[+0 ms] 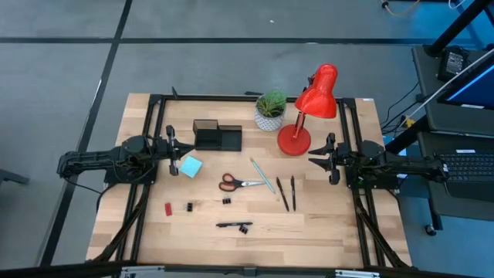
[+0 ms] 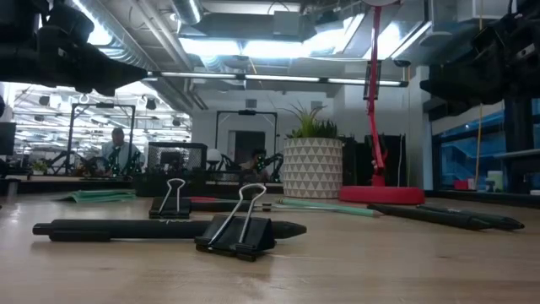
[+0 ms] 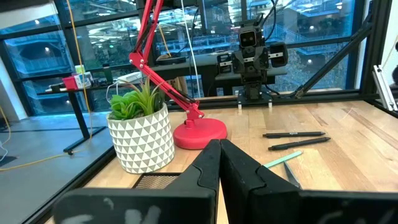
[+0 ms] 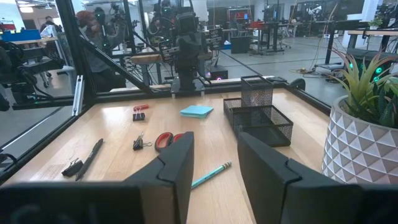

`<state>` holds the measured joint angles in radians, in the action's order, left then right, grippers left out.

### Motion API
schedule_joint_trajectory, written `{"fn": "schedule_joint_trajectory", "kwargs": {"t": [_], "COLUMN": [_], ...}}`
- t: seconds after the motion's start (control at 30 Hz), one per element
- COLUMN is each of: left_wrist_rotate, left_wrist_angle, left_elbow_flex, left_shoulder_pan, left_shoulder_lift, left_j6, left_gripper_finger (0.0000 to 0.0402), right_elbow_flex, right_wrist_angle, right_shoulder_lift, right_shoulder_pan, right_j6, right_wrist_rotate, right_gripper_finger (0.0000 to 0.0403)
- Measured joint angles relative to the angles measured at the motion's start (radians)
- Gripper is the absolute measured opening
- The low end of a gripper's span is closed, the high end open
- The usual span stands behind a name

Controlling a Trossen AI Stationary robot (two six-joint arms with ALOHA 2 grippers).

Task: Pick and place office supplies into organizer

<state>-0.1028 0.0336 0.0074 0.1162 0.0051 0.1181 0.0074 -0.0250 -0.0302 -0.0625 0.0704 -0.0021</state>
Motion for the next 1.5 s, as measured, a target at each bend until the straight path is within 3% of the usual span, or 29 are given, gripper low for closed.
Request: {"fn": "schedule_joint_trajectory", "kwargs": {"t": [1.5], "left_wrist_rotate": [0.0], "left_wrist_angle": [0.0], "left_elbow_flex": [0.0], "left_shoulder_pan": [0.0], "left_shoulder_lift": [0.0], "left_j6": [0.0], "left_gripper_finger": [0.0004], "right_elbow_flex": [0.0], "right_wrist_angle": [-0.001], "right_shoulder_lift": [0.0], "right_shoulder_pan": [0.0], "right_j6": [-0.028], "right_wrist_rotate": [0.001], "right_gripper_finger": [0.0127]}}
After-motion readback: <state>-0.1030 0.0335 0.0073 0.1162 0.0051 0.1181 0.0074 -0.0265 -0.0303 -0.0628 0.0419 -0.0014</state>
